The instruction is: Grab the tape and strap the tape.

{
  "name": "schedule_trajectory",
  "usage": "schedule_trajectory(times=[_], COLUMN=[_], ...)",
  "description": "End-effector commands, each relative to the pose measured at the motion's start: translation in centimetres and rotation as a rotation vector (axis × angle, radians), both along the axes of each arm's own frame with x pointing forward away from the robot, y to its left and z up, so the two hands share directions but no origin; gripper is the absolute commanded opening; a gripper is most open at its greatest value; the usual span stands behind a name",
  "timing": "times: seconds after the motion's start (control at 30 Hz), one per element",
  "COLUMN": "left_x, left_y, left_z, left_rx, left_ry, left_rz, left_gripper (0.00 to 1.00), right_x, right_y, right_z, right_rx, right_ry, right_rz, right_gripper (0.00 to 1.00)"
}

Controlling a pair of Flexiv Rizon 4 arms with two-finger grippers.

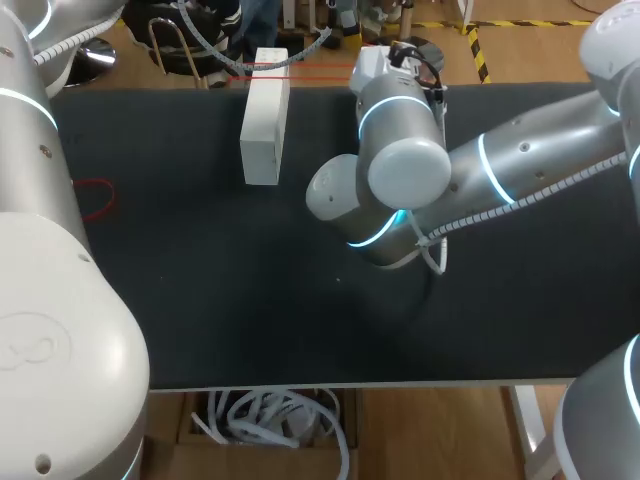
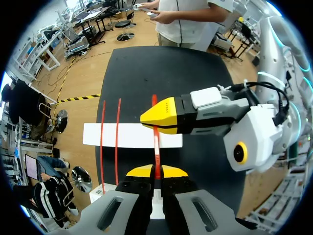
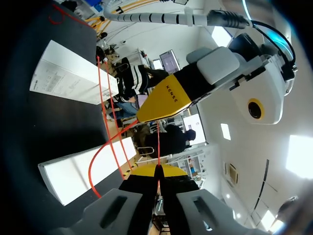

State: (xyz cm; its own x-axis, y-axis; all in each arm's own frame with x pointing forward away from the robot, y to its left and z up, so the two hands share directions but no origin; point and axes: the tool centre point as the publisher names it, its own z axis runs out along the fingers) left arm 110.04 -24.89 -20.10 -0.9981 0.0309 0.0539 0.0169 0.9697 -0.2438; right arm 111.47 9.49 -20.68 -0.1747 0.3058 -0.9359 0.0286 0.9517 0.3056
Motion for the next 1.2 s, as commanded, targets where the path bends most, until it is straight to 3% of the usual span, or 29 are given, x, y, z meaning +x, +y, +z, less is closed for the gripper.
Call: schedule_trajectory(times=[0.03,0.73,1.2], left_x=[0.02,0.02,0.02], left_y=[-0.05,-0.05,-0.05], left_z=[0.04,0.04,0.04], left_rx=[0.004,0.004,0.004], left_ry=[0.001,0.001,0.001], left_rz=[0.001,0.001,0.001], left_gripper=[0.00,0.00,0.00], right_x=[0.10,0.37,-0.10], right_y=[0.13,0.87,0.67], right_z=[0.39,0.65,1.22], right_rx=[-0.005,-0.030,-0.098], right_ry=[0.007,0.011,-0.001], right_rz=[0.002,0.027,0.049], right_gripper=[0.00,0.00,0.00])
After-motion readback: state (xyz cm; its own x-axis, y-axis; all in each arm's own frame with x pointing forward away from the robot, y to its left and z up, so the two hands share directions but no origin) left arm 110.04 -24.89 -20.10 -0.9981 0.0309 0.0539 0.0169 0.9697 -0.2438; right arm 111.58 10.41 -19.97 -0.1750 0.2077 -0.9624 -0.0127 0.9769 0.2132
